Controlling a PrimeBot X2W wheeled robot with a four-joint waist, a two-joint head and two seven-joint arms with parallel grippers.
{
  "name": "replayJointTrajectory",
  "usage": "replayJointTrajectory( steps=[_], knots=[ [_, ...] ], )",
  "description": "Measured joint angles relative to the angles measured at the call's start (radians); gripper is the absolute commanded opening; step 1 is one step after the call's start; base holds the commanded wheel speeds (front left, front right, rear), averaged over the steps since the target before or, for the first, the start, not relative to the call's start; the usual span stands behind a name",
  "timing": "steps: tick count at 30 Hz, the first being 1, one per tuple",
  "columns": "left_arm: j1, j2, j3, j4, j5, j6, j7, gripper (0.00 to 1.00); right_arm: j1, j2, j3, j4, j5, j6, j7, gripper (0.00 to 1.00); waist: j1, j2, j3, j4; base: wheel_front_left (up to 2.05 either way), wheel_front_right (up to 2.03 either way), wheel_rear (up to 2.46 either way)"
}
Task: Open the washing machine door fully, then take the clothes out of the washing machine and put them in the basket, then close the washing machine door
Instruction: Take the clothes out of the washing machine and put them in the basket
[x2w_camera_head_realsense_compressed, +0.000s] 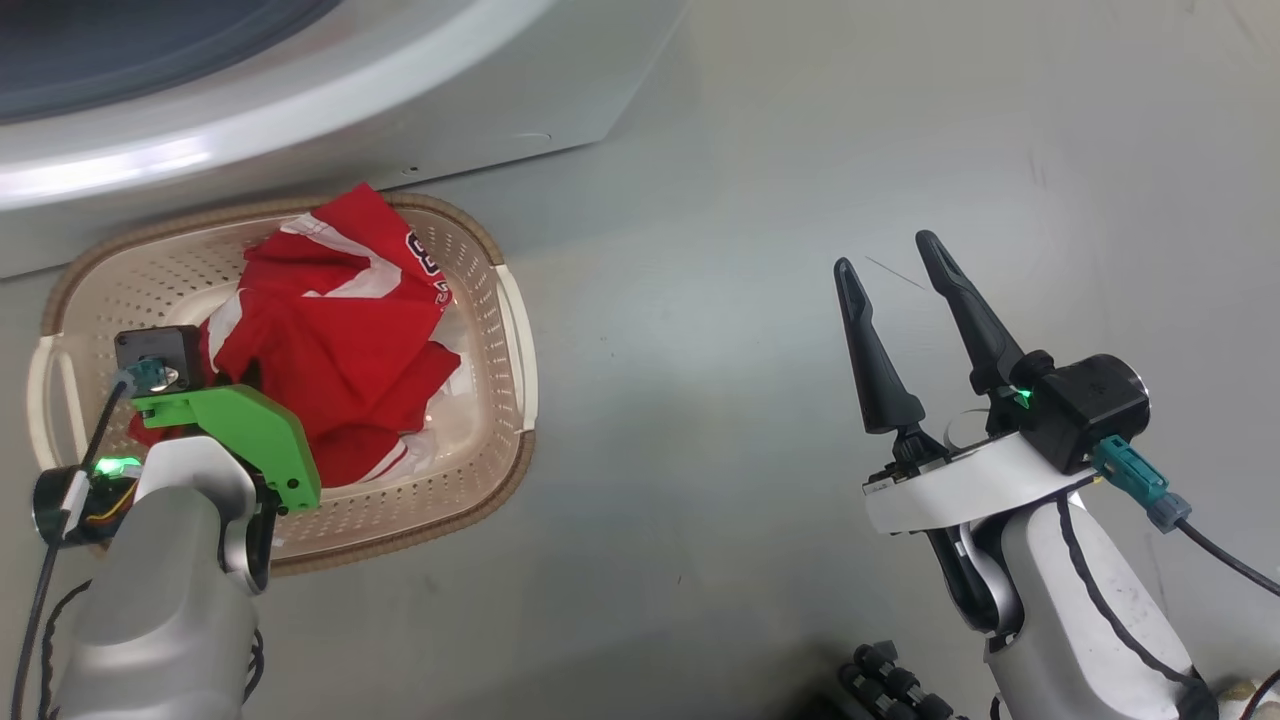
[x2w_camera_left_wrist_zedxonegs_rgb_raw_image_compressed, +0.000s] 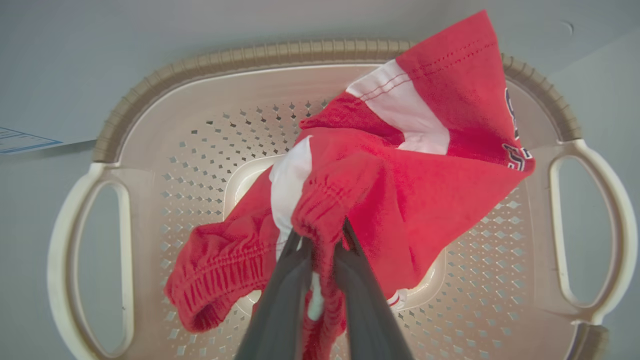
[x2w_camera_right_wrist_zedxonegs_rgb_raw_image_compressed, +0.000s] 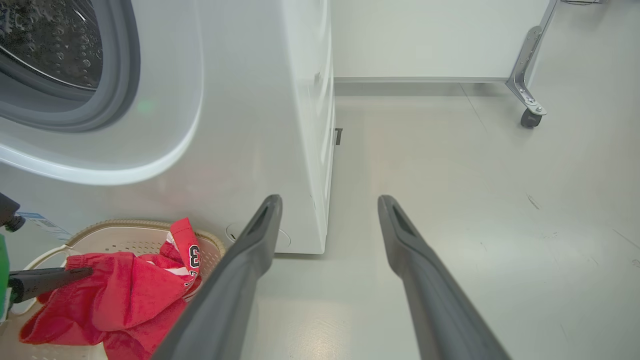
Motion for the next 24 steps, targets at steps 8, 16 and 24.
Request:
replayJointTrajectory(
  steps=[8,16,24],
  knots=[
    [-0.026,0.001,0.004,0.082,0.000,-0.001,-0.010,0.41,-0.010,0.002,-0.012,0.008,0.005,0.006,0.000,1.00,0.0001,0.0000,0.040,-0.030,0.00,0.00,0.00],
    [-0.046,-0.013,0.006,0.147,-0.002,-0.009,-0.070,1.00,-0.020,0.003,-0.024,0.022,0.005,0.006,0.000,1.00,0.0001,0.0000,0.023,-0.010,0.00,0.00,0.00],
    [-0.046,-0.032,0.005,0.187,-0.003,-0.028,-0.156,1.00,-0.021,0.003,-0.036,0.035,0.004,0.006,0.000,1.00,0.0000,0.0000,-0.017,0.020,0.00,0.00,0.00]
  ],
)
